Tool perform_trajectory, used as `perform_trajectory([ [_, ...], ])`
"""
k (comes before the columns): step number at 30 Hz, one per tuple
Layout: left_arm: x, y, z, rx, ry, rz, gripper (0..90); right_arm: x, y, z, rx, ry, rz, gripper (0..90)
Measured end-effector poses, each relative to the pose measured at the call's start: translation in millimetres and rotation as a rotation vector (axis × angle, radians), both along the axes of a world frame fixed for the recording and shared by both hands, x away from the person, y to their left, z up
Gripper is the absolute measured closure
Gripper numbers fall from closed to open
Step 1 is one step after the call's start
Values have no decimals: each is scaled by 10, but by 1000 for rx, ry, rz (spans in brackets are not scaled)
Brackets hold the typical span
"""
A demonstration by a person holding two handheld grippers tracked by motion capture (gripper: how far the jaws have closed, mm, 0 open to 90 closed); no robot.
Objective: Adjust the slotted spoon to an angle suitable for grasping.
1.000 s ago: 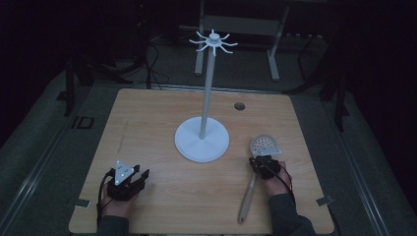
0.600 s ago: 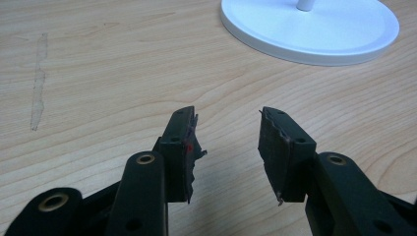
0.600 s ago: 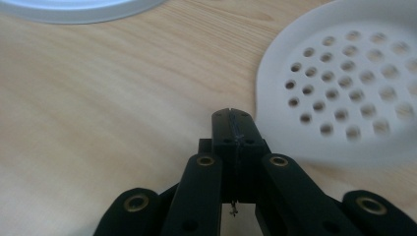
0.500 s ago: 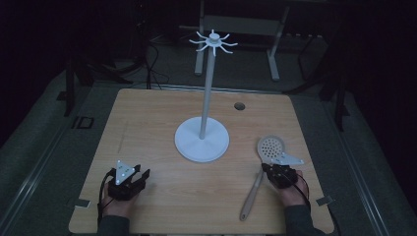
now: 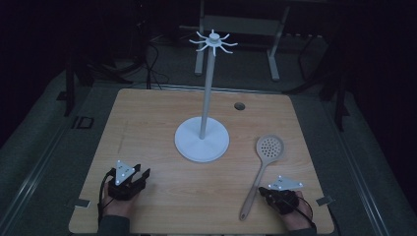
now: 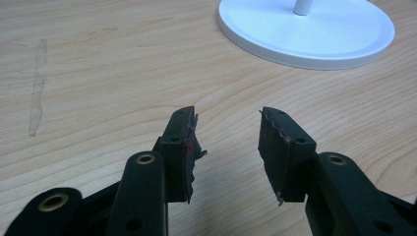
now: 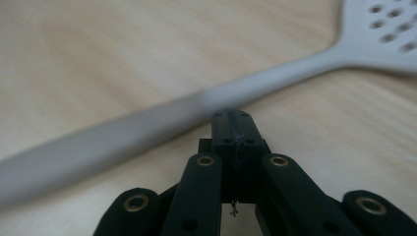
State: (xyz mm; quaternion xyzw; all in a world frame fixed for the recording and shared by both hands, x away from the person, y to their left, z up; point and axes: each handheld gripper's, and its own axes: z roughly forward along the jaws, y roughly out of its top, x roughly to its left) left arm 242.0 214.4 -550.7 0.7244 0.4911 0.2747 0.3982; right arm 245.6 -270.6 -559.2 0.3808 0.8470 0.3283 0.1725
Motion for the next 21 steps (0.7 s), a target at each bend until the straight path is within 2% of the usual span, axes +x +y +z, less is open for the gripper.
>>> perform_trajectory([
  [4, 2, 1, -2, -1, 1, 0, 581, -31, 47, -10, -18, -1, 18, 900],
  [8, 7, -14, -7, 8, 3, -3, 581, 15, 86, 0, 21, 3, 23, 900],
  [15, 12, -16, -11, 9, 7, 0, 581, 188, 367, 9, 14, -20, 82, 900],
  [18, 12, -13, -11, 9, 7, 0, 581, 213, 402, 11, 15, -23, 86, 900],
  [21, 9, -8, -7, 8, 5, 0, 580, 330, 555, 24, 14, -35, 107, 900],
])
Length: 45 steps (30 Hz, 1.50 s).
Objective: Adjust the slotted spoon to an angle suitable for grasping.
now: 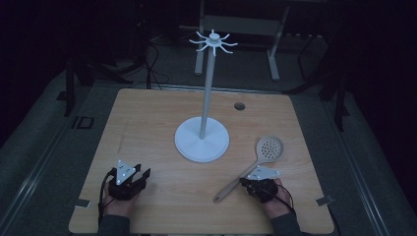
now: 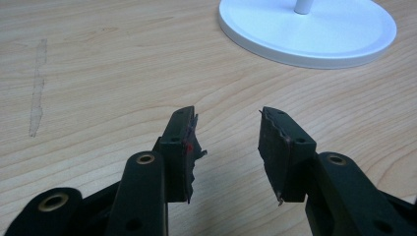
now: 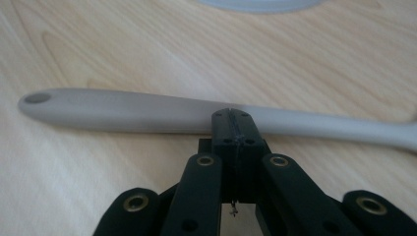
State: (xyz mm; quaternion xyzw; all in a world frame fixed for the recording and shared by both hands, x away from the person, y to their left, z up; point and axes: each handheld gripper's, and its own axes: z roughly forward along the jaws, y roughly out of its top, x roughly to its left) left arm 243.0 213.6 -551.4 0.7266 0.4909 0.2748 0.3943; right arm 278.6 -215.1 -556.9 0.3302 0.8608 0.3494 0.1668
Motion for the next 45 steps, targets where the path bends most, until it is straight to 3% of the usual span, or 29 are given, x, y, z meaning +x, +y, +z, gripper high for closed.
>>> perform_trajectory([
  [8, 4, -3, -3, 0, 2, -1, 580, 163, 182, 11, 7, -7, 13, 900],
  [14, -3, 10, 1, -2, 0, 1, 580, 227, 204, 46, 20, -17, 21, 900],
  [19, -4, 12, 2, -8, -2, 2, 580, 399, 25, 168, 69, -46, -74, 900],
  [22, 0, 6, 1, -7, -2, 1, 580, 571, -55, 188, 28, -60, -134, 900],
  [26, 2, 9, 2, -10, -2, 3, 580, 800, -98, 147, -6, -28, -202, 900],
  [30, -3, 16, 3, -11, -3, 2, 580, 902, -112, 92, -84, -10, -225, 900],
  [33, -10, 20, 7, -13, -6, 1, 580, 898, -181, 50, -112, 8, -252, 900],
  [38, -13, 18, 8, -14, -8, 3, 580, 824, -240, 45, -99, 18, -264, 900],
  [45, -14, 18, 7, -13, -7, 2, 580, 607, -292, 92, -121, 21, -277, 900],
])
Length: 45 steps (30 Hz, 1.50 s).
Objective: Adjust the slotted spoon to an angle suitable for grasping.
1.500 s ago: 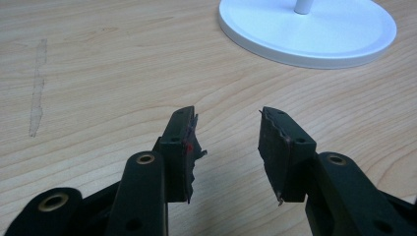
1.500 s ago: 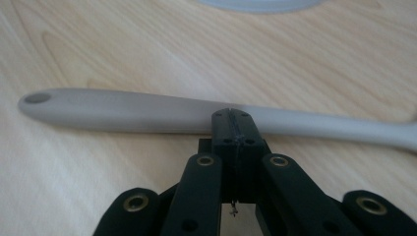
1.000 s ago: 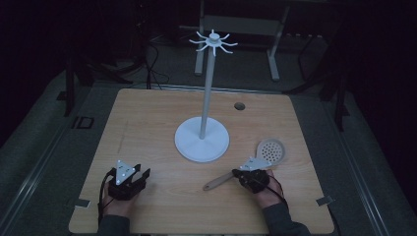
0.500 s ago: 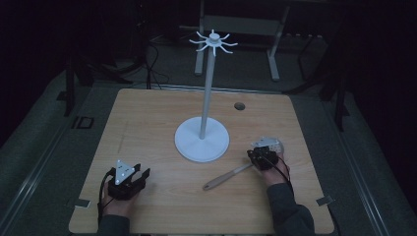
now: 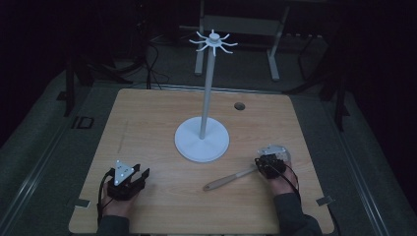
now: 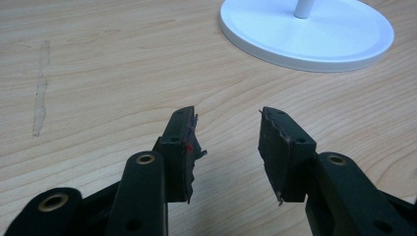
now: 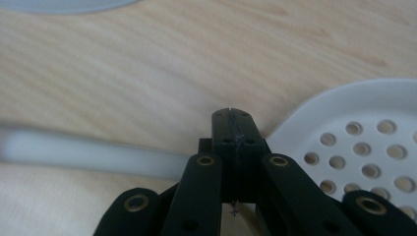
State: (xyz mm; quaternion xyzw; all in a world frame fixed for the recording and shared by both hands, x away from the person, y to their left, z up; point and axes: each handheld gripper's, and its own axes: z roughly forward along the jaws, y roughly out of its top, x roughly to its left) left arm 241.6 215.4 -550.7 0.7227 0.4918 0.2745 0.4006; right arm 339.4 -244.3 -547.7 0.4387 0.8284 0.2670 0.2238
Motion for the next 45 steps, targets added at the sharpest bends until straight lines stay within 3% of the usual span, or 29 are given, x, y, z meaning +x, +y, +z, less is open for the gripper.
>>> perform_trajectory([
  [14, 3, -13, -1, 4, 1, -5, 579, -409, -245, 30, 47, 37, 17, 900],
  [17, 11, -25, -4, 7, 2, -8, 579, -462, -252, 22, 81, 11, 96, 851],
  [21, 20, -35, -6, 9, 5, -12, 579, -492, -207, 41, 127, -14, 176, 716],
  [23, 20, -33, -4, 6, 1, -11, 579, -496, -164, 48, 141, -13, 232, 664],
  [24, 20, -33, -4, 6, 1, -11, 579, -496, -164, 48, 141, -13, 232, 664],
  [26, 21, -29, -4, 6, 0, -10, 578, -494, -101, 45, 158, -1, 310, 568],
  [31, 18, -28, -3, 6, 0, -11, 578, -497, -11, 24, 130, 7, 400, 477],
  [32, 17, -27, -2, 7, 2, -12, 577, -476, 41, -4, 116, 36, 453, 449],
  [37, 18, -26, -3, 6, 1, -10, 577, -416, 147, -55, 52, 82, 533, 477],
  [41, 21, -35, -7, 7, 4, -12, 577, -365, 189, -28, 57, 110, 572, 533],
  [45, 23, -40, -7, 9, 5, -13, 576, -324, 232, -9, 25, 137, 627, 535],
])
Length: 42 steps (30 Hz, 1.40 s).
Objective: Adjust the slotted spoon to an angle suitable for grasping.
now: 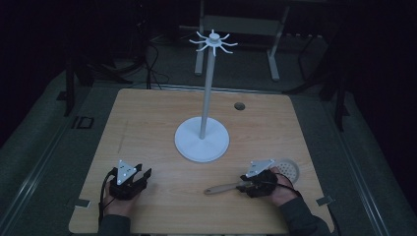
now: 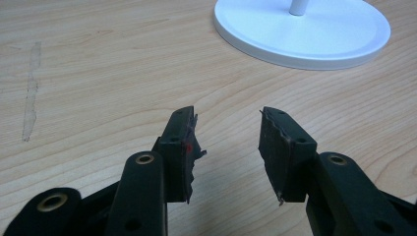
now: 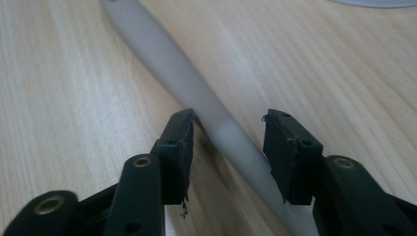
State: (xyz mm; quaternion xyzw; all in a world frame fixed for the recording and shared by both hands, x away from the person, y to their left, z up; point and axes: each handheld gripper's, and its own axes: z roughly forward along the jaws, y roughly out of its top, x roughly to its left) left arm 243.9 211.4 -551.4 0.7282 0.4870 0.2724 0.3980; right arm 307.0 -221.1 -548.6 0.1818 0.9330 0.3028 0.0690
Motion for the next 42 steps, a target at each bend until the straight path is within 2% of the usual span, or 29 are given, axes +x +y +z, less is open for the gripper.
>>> perform_trajectory([
  [2, 1, 0, 0, -1, 0, 0, 577, 3, 52, -5, -40, -4, 37, 530],
  [4, 1, 1, 1, -1, 0, 0, 577, 32, 83, 10, -54, 13, 56, 546],
  [6, -1, 3, 4, -2, -2, 0, 576, 54, 103, 12, -48, 24, 56, 560],
  [9, 1, 6, 2, -5, -3, 1, 576, 64, 133, 12, -38, 13, 50, 603],
  [13, 0, 5, 4, -3, -2, 0, 576, 60, 169, 30, 2, 23, 46, 681],
  [18, -1, 7, 5, -4, -4, 2, 576, 57, 216, 42, 6, 21, 58, 726],
  [21, 0, 7, 4, -4, -4, 2, 576, 64, 226, 44, 6, 17, 53, 731],
  [24, -1, 5, 4, -3, -3, 0, 575, 106, 227, 44, 1, 40, 69, 727],
  [30, -1, 5, 5, -3, -4, 1, 575, 121, 287, 18, -53, 13, 105, 714],
  [33, -2, 8, 6, -4, -5, 2, 575, 123, 282, 20, -53, 11, 108, 721],
  [34, -2, 8, 6, -4, -5, 2, 575, 112, 282, 21, -55, 1, 106, 721],
  [35, -3, 14, 5, -5, -6, 4, 574, 98, 271, 40, -45, -29, 93, 737],
  [36, -2, 14, 4, -5, -6, 4, 574, 97, 260, 55, -34, -34, 84, 742],
  [38, -7, 13, 5, -1, -5, 3, 574, 113, 214, 100, 3, -55, 56, 752],
  [42, -13, 16, 2, 0, -3, 4, 574, 223, 121, 145, 37, -59, -79, 754],
])
